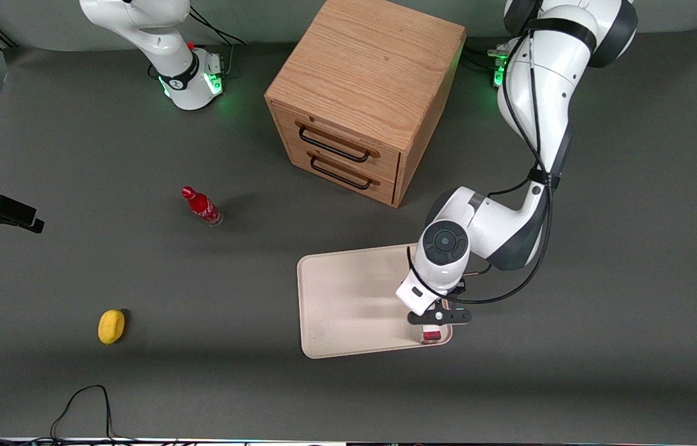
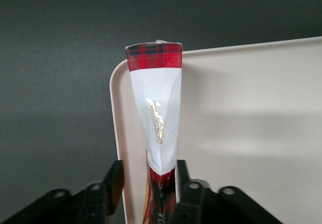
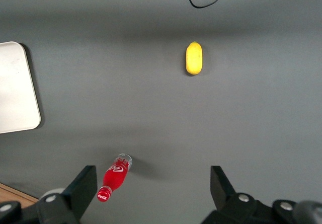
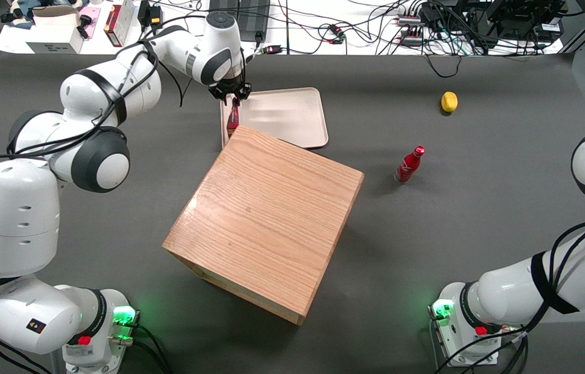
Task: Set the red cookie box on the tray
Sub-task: 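Lower the box onto the tray and open the left gripper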
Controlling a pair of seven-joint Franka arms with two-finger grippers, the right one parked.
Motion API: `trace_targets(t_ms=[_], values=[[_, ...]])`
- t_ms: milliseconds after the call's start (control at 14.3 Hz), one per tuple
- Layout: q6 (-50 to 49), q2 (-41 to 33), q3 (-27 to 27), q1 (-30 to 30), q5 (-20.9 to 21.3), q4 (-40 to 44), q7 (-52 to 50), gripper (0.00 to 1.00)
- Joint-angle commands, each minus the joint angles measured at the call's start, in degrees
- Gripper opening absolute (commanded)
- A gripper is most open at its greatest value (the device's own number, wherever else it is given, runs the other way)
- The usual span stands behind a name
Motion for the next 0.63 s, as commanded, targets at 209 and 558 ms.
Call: trace_targets(t_ms=[209,558], values=[[-1.8,-8.7,2.0,1.3,0.4,-3.5,-0.1,1.00],[-11.0,-27.3,3.9,7.2,-0.6,-14.6,3.5,1.00]])
